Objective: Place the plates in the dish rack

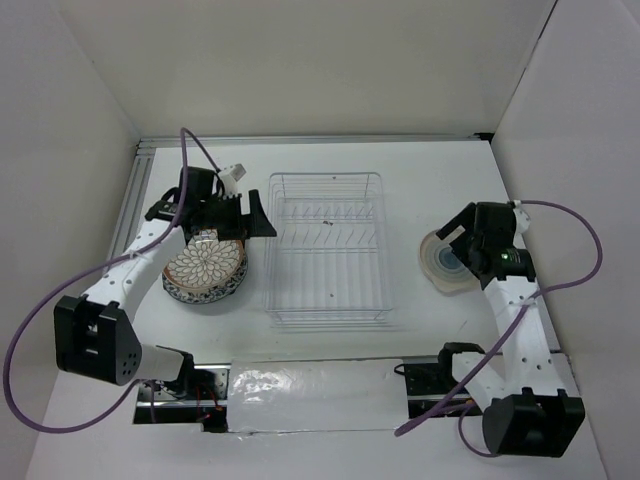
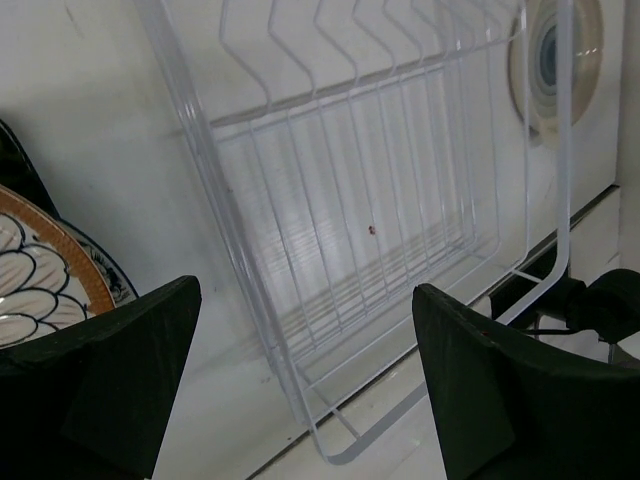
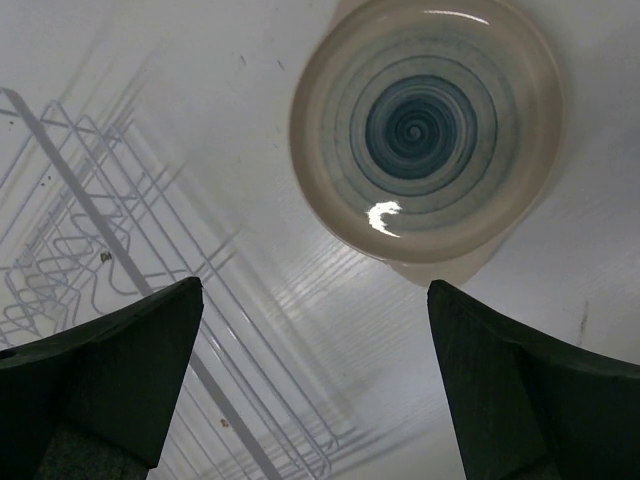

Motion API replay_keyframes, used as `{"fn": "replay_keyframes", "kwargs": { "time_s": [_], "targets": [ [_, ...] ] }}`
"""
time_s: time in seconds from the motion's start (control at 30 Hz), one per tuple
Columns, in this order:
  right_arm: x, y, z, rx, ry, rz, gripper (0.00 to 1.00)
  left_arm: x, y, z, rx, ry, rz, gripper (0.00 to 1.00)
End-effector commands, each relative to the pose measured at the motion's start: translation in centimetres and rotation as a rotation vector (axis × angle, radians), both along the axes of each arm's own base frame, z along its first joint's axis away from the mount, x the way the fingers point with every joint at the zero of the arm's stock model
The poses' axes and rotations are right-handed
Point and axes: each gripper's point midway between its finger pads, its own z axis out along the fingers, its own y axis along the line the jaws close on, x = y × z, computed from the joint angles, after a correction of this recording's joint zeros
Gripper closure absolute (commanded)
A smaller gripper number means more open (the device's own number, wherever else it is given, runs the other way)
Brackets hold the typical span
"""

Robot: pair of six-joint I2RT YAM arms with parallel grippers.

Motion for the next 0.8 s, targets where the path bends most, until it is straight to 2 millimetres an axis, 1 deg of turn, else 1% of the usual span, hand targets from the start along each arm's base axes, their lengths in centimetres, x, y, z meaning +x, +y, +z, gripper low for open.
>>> {"fn": "replay_keyframes", "kwargs": {
  "time_s": [0.0, 0.03, 0.07, 0.1, 0.13, 0.2, 0.27, 0.33, 0.4, 0.43, 0.5, 0.6, 0.63, 0.67, 0.77],
  "targets": [
    [-0.6, -0.6, -2.8, 0.08, 0.049, -0.081, 0.0, -0.6, -0.1, -2.1, -0.004, 0.076, 0.041, 0.01],
    [-0.8, -0.7, -3.6, 0.101, 0.065, -0.103, 0.0, -0.7, -0.4, -2.2, -0.024, 0.08, 0.03, 0.01],
    [-1.0, -1.3, -4.1, 0.114, 0.071, -0.133, 0.0, -1.5, -0.6, -3.2, -0.038, 0.112, 0.022, 0.01],
    [-1.3, -1.0, -5.2, 0.14, 0.085, -0.131, 0.0, -2.0, -1.0, -3.2, -0.06, 0.115, 0.008, 0.01],
    [-1.3, -1.1, -5.5, 0.148, 0.082, -0.137, 0.0, -2.8, -1.5, -3.8, -0.093, 0.135, -0.012, 0.01],
    [-1.1, -1.3, -5.3, 0.146, 0.051, -0.141, 0.0, -3.7, -2.0, -4.0, -0.122, 0.151, -0.024, 0.01],
    [-0.9, -1.7, -4.6, 0.136, 0.016, -0.153, 0.0, -4.6, -2.7, -4.6, -0.143, 0.174, -0.044, 0.01],
    [-0.7, -1.9, -3.7, 0.128, -0.019, -0.156, 0.0, -4.9, -3.1, -5.0, -0.144, 0.192, -0.046, 0.01],
    [-0.4, -2.1, -3.0, 0.124, -0.035, -0.158, 0.0, -5.4, -3.9, -5.4, -0.14, 0.202, -0.066, 0.01],
    [-0.4, -2.3, -2.8, 0.121, -0.039, -0.165, 0.0, -5.8, -4.5, -5.4, -0.139, 0.207, -0.08, 0.01],
    [-0.4, -2.3, -2.7, 0.12, -0.036, -0.168, 0.0, -5.7, -4.9, -5.6, -0.134, 0.21, -0.081, 0.01],
    [-0.8, -2.6, -3.6, 0.121, -0.015, -0.198, 0.0, -6.3, -6.1, -5.4, -0.146, 0.213, -0.113, 0.01],
    [-0.9, -2.8, -3.9, 0.133, -0.009, -0.218, 0.0, -6.7, -6.9, -5.2, -0.151, 0.218, -0.133, 0.01],
    [-1.4, -2.9, -4.8, 0.138, 0.014, -0.237, 0.0, -6.9, -7.3, -5.2, -0.154, 0.224, -0.144, 0.01],
    [-2.2, -3.4, -6.4, 0.154, 0.066, -0.3, 0.0, -7.4, -8.6, -4.9, -0.15, 0.227, -0.173, 0.01]
  ]
}}
